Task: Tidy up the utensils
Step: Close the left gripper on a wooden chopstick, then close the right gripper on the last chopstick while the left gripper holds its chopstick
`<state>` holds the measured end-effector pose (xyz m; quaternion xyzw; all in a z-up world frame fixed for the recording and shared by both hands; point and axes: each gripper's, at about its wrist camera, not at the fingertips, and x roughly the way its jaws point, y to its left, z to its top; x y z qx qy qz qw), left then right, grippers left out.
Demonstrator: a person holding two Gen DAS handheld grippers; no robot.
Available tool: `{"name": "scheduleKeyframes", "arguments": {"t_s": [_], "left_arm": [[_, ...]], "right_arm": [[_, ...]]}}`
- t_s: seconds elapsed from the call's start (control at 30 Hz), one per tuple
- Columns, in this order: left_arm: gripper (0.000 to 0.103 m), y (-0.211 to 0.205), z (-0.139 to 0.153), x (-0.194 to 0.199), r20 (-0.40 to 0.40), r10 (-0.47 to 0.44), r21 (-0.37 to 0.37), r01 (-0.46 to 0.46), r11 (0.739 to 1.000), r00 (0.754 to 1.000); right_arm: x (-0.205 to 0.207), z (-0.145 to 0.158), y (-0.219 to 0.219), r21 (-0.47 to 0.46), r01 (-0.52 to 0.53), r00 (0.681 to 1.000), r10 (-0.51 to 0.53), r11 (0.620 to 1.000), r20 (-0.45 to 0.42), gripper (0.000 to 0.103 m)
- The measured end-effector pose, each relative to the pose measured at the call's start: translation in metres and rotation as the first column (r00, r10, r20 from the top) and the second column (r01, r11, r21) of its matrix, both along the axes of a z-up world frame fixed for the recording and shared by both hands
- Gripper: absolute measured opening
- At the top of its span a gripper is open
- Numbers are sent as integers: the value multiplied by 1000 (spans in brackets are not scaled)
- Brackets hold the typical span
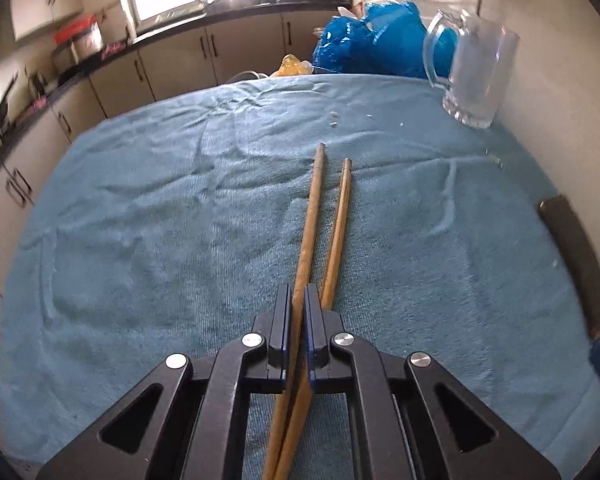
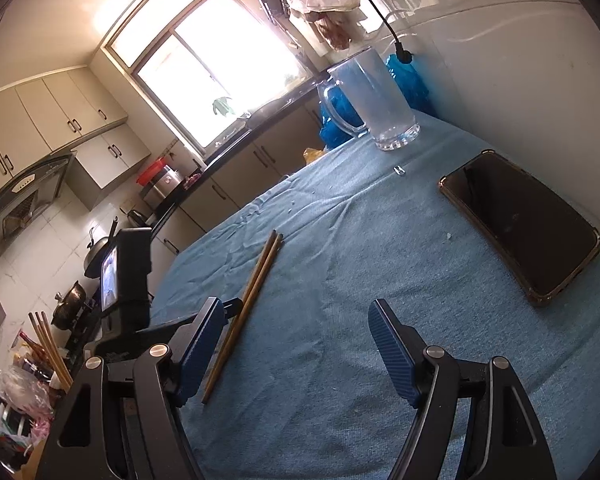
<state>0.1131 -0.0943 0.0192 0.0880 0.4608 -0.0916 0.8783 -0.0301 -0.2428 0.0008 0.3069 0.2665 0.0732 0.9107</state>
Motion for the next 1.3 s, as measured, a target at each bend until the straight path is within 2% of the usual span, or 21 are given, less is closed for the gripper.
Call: {"name": "scheduleKeyframes", "arguments": {"t_s": [0.07, 0.17, 0.3, 0.53, 0.63, 0.7, 0.8, 0.9, 0.97, 1.03, 1.07, 1.1, 1.17, 1.3], "left_arm": [[7, -4, 0, 1, 3, -7, 40, 7, 999, 1000], [6, -1, 2, -1, -15, 24, 40, -23, 999, 1000], [6, 18, 3, -14, -56, 73, -20, -75, 997, 996], [6, 71, 5, -90, -117, 93, -118, -107, 987, 989], [6, 92, 5, -118, -136, 93, -186, -118, 975, 986], [6, 100, 4, -128, -139, 95, -216, -123, 969, 986], [7, 102, 0, -139, -124, 85, -227, -112, 967, 989], [8, 102, 1, -143, -105, 88, -224, -110, 968, 991], [8, 101, 0, -143, -107, 95, -225, -117, 967, 990], [8, 102, 1, -143, -111, 100, -227, -124, 966, 989], [8, 102, 2, -143, -112, 101, -227, -124, 966, 989], [8, 104, 2, -143, -114, 100, -229, -124, 965, 988], [7, 106, 2, -141, -129, 98, -243, -128, 962, 987], [7, 112, 1, -140, -158, 104, -283, -146, 948, 982]], "right_arm": [[2, -1, -1, -2, 1, 1000, -1, 1000, -3, 79], [3, -3, 1, -16, 0, 1000, -1, 1000, -15, 79], [4, -6, 4, -43, -5, 1000, 4, 999, -31, 79], [13, -16, 15, -73, -57, 995, 51, 996, -91, 79], [25, -17, 20, -41, -95, 987, 89, 995, -137, 79], [40, -13, 31, -54, -140, 974, 128, 989, -186, 79], [78, -8, 62, -105, -261, 935, 224, 960, -274, 79], [113, -3, 91, -216, -299, 918, 219, 929, -331, 79], [130, -4, 104, -251, -315, 906, 211, 915, -368, 77], [145, -8, 116, -282, -327, 890, 194, 902, -412, 67], [152, -10, 121, -298, -339, 879, 187, 892, -439, 50], [156, -13, 124, -309, -347, 868, 179, 885, -463, 25], [157, -15, 125, -327, -341, 865, 157, 881, -477, 12], [145, -15, 118, -323, -362, 849, 166, 875, -501, 10]]}}
